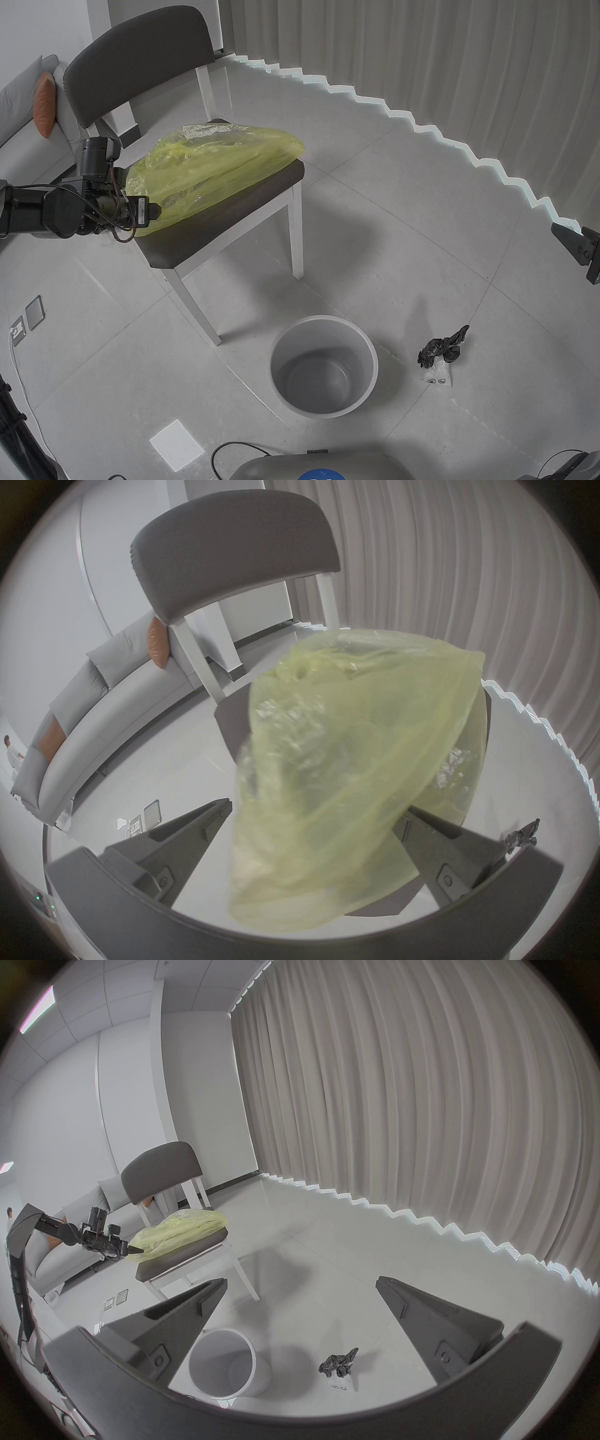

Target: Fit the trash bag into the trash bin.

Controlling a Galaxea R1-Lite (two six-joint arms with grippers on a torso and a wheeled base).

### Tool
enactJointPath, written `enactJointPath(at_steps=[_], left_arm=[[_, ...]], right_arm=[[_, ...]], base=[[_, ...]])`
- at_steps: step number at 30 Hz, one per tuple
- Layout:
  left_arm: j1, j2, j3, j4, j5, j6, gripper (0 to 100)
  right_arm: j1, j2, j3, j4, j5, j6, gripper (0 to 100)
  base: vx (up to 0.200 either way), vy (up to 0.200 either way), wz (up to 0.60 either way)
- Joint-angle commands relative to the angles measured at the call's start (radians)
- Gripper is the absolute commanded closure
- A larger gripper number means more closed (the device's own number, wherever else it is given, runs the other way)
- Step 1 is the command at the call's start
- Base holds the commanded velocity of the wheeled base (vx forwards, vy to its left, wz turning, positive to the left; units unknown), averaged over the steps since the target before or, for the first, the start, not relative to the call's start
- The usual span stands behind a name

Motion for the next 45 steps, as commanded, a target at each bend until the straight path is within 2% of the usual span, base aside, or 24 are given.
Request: enactJointPath(at_steps=[1, 7, 36, 37, 45], left_arm=[[0.024, -0.042, -0.011, 0.003, -0.003, -0.001, 0], [0.04, -0.079, -0.019, 0.018, -0.012, -0.005, 0], [0.054, -0.006, -0.017, 0.016, -0.014, -0.019, 0], [0.054, -0.006, -0.017, 0.016, -0.014, -0.019, 100], [0.05, -0.004, -0.017, 0.015, -0.014, -0.021, 100]], right_arm=[[0.001, -0.002, 0.002, -0.001, 0.001, 0.0, 0], [0.001, -0.002, 0.002, -0.001, 0.003, 0.0, 0], [0.004, -0.001, 0.006, -0.001, 0.003, 0.0, 0], [0.004, -0.001, 0.006, -0.001, 0.003, 0.0, 0], [0.004, -0.001, 0.005, -0.001, 0.003, 0.0, 0]], base=[[0.0, 0.0, 0.0], [0.0, 0.0, 0.0], [0.0, 0.0, 0.0], [0.0, 0.0, 0.0], [0.0, 0.0, 0.0]])
